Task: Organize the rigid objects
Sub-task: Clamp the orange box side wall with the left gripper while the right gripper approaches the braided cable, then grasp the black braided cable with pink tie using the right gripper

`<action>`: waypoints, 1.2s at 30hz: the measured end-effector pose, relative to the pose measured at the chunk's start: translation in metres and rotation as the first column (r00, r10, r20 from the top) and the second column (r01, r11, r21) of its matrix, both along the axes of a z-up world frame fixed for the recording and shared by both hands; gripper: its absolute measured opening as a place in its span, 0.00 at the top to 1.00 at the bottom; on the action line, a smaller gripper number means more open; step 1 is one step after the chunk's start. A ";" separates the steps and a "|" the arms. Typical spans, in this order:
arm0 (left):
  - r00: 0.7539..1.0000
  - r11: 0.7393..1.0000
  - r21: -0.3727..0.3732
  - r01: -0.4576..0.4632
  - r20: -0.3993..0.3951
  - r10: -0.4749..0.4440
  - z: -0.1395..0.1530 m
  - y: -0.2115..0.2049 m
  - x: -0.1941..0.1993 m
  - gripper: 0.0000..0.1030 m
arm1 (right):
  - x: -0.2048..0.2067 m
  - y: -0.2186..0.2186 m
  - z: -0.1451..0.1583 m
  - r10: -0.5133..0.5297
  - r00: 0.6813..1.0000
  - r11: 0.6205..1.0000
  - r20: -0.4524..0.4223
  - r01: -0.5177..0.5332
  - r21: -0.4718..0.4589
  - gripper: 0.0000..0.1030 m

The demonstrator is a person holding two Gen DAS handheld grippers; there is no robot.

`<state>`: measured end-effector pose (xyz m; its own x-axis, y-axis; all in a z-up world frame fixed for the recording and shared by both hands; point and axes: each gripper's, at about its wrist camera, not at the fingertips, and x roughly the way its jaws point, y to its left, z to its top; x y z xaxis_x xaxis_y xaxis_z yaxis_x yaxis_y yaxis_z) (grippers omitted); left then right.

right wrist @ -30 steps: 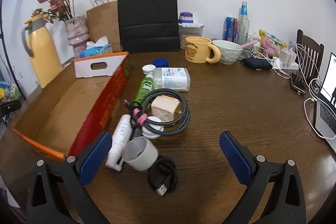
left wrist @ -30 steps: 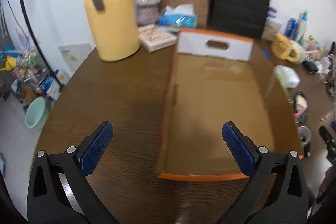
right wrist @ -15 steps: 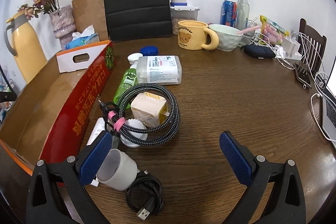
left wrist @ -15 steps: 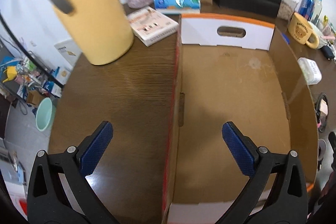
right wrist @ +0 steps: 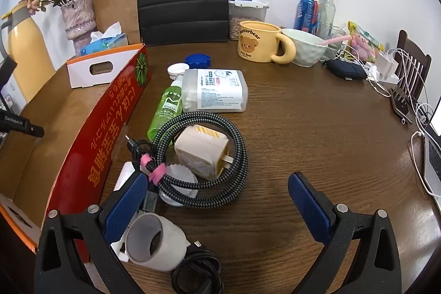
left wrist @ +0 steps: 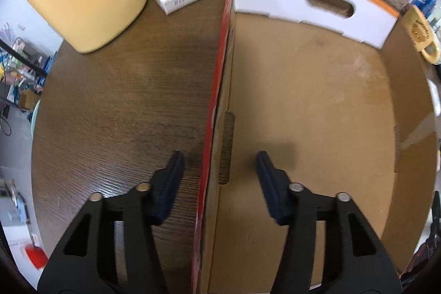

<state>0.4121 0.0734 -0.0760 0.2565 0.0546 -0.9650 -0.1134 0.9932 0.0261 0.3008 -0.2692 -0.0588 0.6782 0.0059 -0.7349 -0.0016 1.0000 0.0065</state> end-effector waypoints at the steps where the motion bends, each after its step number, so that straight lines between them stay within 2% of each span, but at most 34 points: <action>1: 1.000 1.000 0.009 0.002 0.004 -0.003 0.001 0.000 0.000 0.59 | 0.001 0.001 0.000 0.000 1.000 1.000 -0.001 0.000 -0.001 0.00; 2: 1.000 1.000 0.001 0.008 0.009 -0.008 0.001 -0.001 0.000 0.62 | 0.003 0.002 0.000 0.000 1.000 1.000 -0.004 0.000 -0.006 0.00; 4: 1.000 1.000 -0.019 0.021 0.017 -0.021 0.002 -0.002 0.000 0.72 | 0.005 0.003 0.001 0.000 1.000 1.000 -0.007 0.000 -0.011 0.00; 9: 0.999 0.999 -0.042 0.022 0.034 -0.021 0.004 0.001 -0.003 0.80 | 0.010 0.009 0.003 0.024 1.000 1.000 -0.015 -0.024 -0.011 0.00; 20: 0.999 0.999 -0.045 0.027 0.046 -0.025 0.004 0.004 -0.005 0.80 | 0.041 0.020 -0.006 0.072 0.992 0.995 -0.103 -0.079 -0.063 0.00; 25: 0.999 0.999 -0.045 0.027 0.046 -0.024 0.004 0.004 -0.006 0.80 | 0.057 0.011 -0.016 0.077 0.988 0.997 -0.133 -0.079 -0.008 0.00; 29: 0.999 0.999 -0.044 0.027 0.047 -0.025 0.003 0.003 -0.007 0.80 | 0.062 0.009 -0.025 0.079 0.989 0.997 -0.125 -0.075 0.037 0.00; 34: 0.999 0.999 -0.044 0.027 0.047 -0.024 0.003 0.002 -0.007 0.80 | 0.058 0.013 -0.026 0.054 0.996 0.998 -0.072 -0.054 -0.007 0.01; 36: 0.999 0.999 -0.044 0.027 0.047 -0.025 0.002 0.003 -0.007 0.80 | 0.055 0.014 -0.023 0.038 0.998 0.999 -0.047 -0.039 -0.033 0.06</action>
